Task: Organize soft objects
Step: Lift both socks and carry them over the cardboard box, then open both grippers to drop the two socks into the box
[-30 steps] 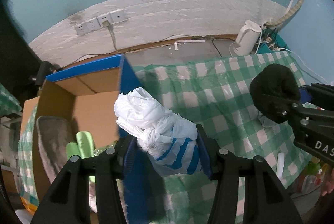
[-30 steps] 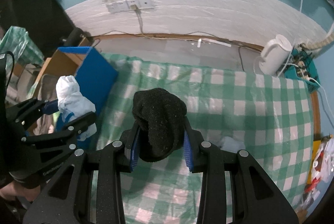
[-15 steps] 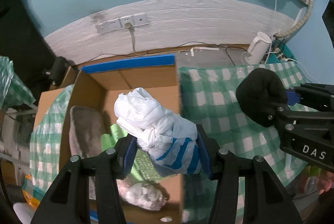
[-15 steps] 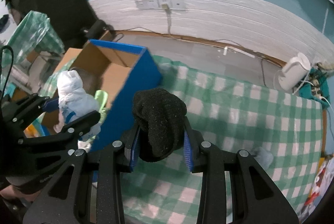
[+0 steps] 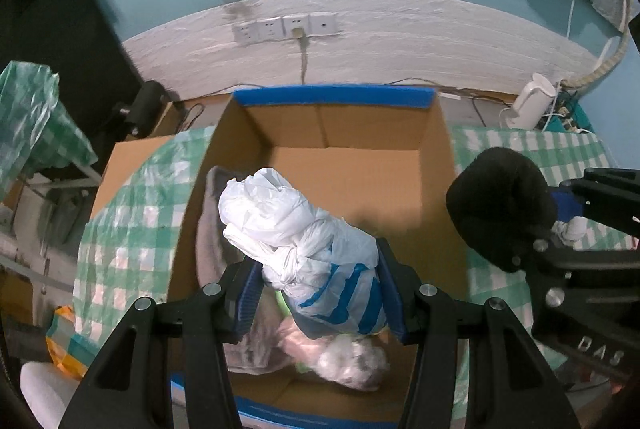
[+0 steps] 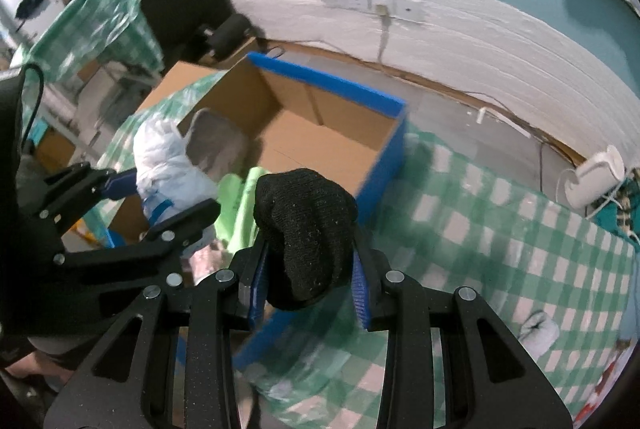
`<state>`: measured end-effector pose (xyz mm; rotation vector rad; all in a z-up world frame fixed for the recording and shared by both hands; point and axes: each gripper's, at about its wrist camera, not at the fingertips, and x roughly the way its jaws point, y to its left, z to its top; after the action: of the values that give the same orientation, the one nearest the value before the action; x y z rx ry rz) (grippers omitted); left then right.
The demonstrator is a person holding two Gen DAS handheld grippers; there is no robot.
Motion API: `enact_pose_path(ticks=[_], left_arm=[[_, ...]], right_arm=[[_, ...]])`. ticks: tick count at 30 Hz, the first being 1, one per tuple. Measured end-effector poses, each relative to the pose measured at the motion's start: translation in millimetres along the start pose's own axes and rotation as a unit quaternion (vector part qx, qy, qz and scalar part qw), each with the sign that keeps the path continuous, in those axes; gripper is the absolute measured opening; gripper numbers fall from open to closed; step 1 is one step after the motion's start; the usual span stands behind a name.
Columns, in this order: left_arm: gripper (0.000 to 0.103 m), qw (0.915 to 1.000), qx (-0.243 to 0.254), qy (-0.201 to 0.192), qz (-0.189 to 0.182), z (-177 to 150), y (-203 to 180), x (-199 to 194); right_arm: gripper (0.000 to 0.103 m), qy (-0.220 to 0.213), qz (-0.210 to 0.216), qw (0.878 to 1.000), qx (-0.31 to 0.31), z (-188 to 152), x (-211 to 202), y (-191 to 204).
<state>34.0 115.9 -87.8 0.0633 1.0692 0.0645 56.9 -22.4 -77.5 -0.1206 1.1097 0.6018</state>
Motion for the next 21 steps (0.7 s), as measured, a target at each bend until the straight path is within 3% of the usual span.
enact_pose_path(ticks=[10,12,14,21], left_arm=[[0.055,0.9993,-0.013,0.029,0.020,-20.3,27.2,18.1],[0.058,0.9993,-0.015,0.031,0.017,-21.9,31.1,18.1],[0.067,0.9991,-0.014,0.030,0.028,-22.9,34.1,18.0],[0.074,0.9985,-0.020,0.025,0.044,-21.9,41.7,17.6]], right_arm=[[0.035,0.035,0.006,0.999,-0.026,-2.2,37.1,32.8],[0.041,0.038,0.017,0.999,-0.018,-2.0,38.9,32.7],[0.041,0.034,0.020,0.999,-0.015,0.3,38.2,35.2],[0.068,0.020,0.002,1.000,-0.018,5.6,33.4,43.6]])
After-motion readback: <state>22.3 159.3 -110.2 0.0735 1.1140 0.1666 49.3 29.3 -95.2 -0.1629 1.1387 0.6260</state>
